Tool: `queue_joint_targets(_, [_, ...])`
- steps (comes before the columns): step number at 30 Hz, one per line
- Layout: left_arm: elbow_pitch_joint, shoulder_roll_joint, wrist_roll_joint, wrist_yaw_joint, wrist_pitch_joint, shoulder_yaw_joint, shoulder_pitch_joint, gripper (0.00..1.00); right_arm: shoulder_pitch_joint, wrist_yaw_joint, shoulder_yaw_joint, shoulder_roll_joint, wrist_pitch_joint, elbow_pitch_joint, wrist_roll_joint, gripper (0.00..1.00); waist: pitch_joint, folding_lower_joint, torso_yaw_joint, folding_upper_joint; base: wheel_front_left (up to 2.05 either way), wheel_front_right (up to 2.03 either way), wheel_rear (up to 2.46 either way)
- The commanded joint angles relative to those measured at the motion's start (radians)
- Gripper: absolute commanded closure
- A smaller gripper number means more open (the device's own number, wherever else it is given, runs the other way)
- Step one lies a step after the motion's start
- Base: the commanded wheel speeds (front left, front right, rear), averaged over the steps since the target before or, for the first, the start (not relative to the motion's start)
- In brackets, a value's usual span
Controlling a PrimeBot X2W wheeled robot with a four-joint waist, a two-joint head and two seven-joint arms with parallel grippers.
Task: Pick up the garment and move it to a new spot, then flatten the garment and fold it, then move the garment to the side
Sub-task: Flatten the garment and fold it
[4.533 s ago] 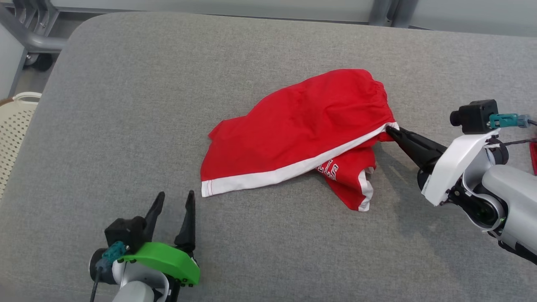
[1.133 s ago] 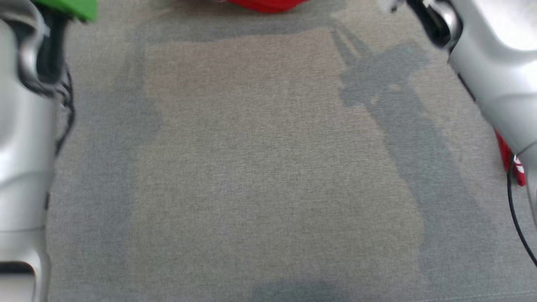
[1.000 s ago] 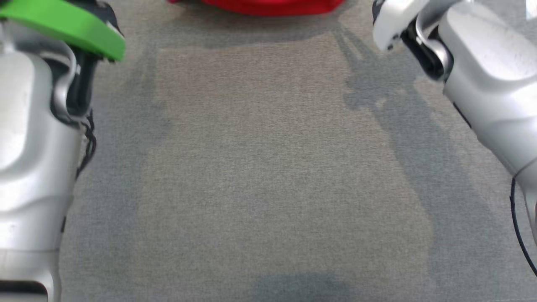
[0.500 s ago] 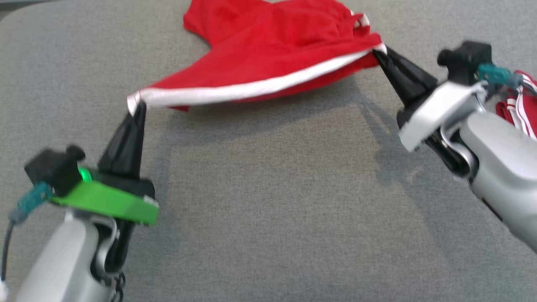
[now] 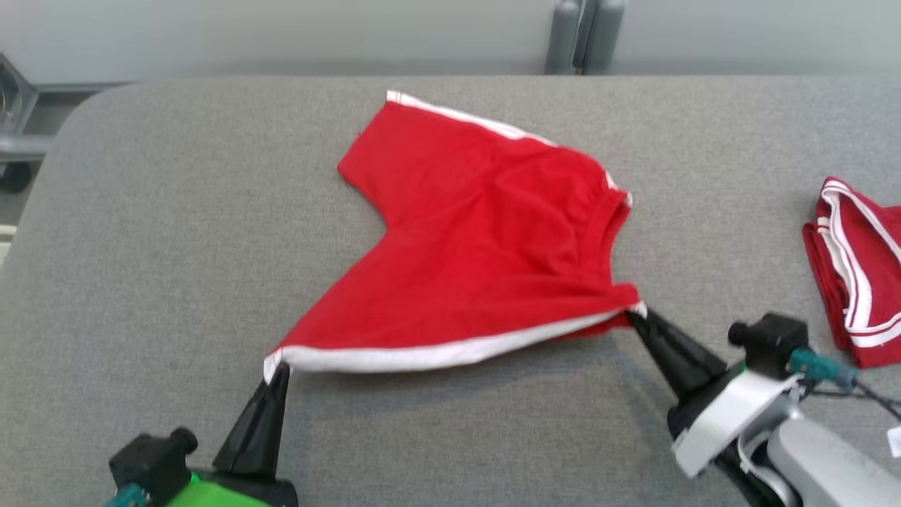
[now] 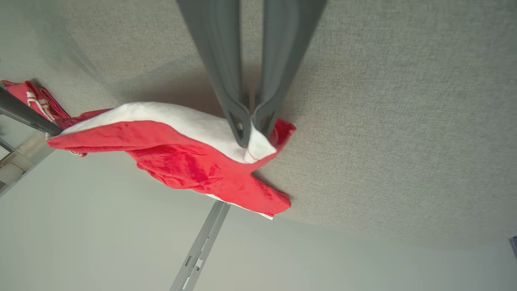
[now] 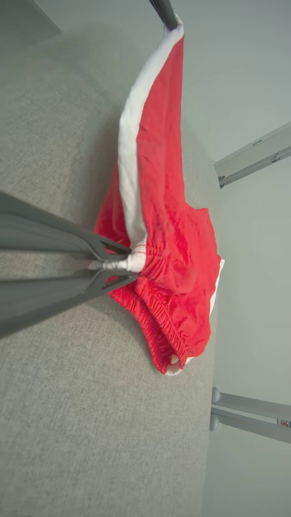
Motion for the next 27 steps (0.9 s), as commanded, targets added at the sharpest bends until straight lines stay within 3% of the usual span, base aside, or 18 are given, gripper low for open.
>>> queue_joint_targets(1, [-0.014,0.008,-0.003,0.012,-0.008,0.009,0.043,1.00,0.047,-0.001,-0.012,0.009,0.011,-0.026,-0.020,1.00,-0.062,0.0001,-0.017,0.0000,0.00,0.00,0.00])
queue_joint_targets(11, [-0.166,0.004,-0.016,0.089,-0.014,0.071,0.234,1.00,0.245,-0.001,-0.127,0.050,0.113,-0.244,-0.124,1.00,-0.098,0.0001,-0.090,0.0000,0.00,0.00,0.00])
queue_joint_targets(19, [-0.263,0.011,0.007,0.105,-0.017,0.114,0.285,1.00,0.346,-0.001,-0.207,0.077,0.198,-0.413,-0.170,1.00,-0.088,0.0001,-0.118,0.0000,0.00,0.00,0.00])
queue_joint_targets(27, [-0.243,0.012,0.014,0.092,-0.003,0.098,0.251,1.00,0.340,-0.001,-0.195,0.097,0.232,-0.394,-0.170,1.00,-0.083,0.0001,-0.118,0.0000,0.00,0.00,0.00])
